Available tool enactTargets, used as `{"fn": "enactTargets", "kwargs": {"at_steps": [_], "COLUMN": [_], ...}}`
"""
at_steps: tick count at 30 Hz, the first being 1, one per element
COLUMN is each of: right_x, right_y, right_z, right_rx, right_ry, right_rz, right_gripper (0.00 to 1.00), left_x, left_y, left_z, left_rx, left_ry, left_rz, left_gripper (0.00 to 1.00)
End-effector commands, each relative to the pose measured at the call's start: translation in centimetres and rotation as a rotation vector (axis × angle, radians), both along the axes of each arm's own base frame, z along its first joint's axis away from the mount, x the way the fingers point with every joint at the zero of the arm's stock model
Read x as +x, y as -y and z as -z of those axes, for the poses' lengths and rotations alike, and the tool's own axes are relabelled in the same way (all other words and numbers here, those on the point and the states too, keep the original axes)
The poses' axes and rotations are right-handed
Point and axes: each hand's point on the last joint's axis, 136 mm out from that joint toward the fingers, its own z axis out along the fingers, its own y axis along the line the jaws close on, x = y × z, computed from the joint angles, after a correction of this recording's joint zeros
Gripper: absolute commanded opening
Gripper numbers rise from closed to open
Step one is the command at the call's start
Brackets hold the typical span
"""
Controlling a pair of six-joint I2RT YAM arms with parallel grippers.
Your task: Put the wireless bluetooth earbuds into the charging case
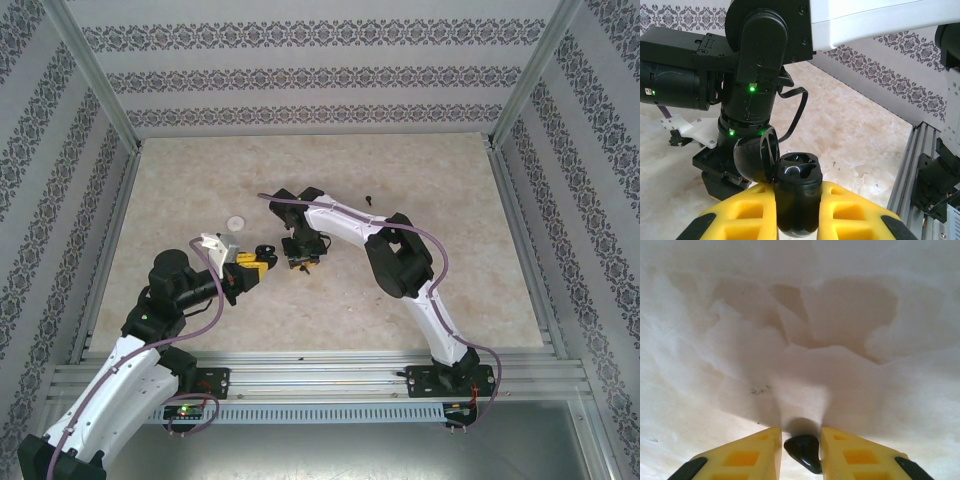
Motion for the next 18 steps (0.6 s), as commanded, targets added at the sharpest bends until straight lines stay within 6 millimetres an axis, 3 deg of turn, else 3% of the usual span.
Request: {"fn": "enactTargets", "kwargs": {"at_steps": [1,11,18], "right_x": [-0.9,-2.5,-2.2], "right_y": [0.1,1.2,0.8], "right_z": [0.8,2.0,1.6], "right_rx": [-0.025,-0.098,-0.084], "right_ry": [-0.036,-0.077,-0.062], "right_rz": [-0.014,-0.075,-0.085], "right_gripper": [0.28,0.29,0.21], "left_x": [-0.4,-0.6,-0.8], "left_y": [-0.1,-0.2,-0.2], "left_z": [0.2,0.1,-0.1], "left_rx": [0.005,0.006,-0.009], "left_ry": [0.007,0.010,0.025], "left_rz": [0.011,0.005,0.014], "left_gripper": [0.00,0.00,0.00]}}
